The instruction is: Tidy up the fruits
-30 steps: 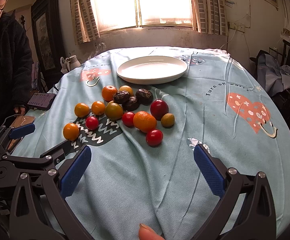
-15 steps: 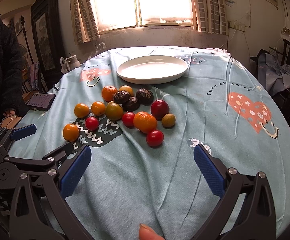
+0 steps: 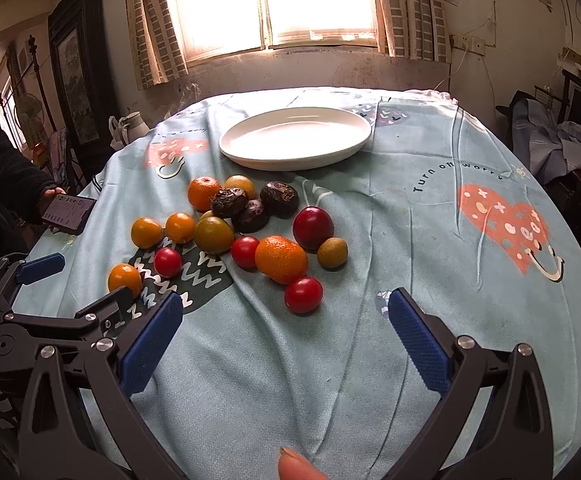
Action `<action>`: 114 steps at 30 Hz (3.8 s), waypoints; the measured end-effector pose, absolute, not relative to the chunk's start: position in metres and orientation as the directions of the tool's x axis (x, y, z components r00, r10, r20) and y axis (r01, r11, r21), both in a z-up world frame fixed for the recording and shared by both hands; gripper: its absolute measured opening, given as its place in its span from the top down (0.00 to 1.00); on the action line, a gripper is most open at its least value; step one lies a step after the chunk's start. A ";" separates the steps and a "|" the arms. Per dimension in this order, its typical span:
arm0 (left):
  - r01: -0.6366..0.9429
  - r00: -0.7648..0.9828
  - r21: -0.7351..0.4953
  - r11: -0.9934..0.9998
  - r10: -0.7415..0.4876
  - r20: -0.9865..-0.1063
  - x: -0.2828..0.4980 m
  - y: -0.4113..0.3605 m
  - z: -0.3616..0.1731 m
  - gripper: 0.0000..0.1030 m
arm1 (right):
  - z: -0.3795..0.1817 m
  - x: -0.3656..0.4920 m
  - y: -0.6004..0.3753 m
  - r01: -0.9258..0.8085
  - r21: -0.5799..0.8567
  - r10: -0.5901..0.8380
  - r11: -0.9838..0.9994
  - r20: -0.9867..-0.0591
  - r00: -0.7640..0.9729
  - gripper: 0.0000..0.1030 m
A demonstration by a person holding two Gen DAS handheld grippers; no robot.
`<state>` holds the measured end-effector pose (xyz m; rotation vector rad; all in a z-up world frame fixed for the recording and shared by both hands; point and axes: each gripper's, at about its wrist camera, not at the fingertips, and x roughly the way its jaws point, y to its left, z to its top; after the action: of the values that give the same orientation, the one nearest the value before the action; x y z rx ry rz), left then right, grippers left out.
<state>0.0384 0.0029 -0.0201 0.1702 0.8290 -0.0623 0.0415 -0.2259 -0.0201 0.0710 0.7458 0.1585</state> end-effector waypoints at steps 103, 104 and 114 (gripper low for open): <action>0.053 0.709 0.095 0.994 0.029 -0.705 -0.007 0.033 -0.006 0.02 | -0.009 0.000 -0.206 -0.161 0.142 0.215 0.977 -0.645 0.733 0.01; 0.054 0.709 0.095 0.994 0.029 -0.705 -0.007 0.032 -0.006 0.02 | -0.009 0.000 -0.206 -0.162 0.141 0.215 0.977 -0.645 0.734 0.01; 0.053 0.697 0.108 0.993 0.040 -0.716 -0.001 0.033 -0.017 0.02 | -0.021 0.006 -0.204 -0.171 0.123 0.209 0.978 -0.666 0.716 0.01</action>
<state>-0.0007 0.0331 -0.0173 0.1239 0.8005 -0.0072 0.0065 -0.2036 -0.0214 0.0535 0.7440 0.2101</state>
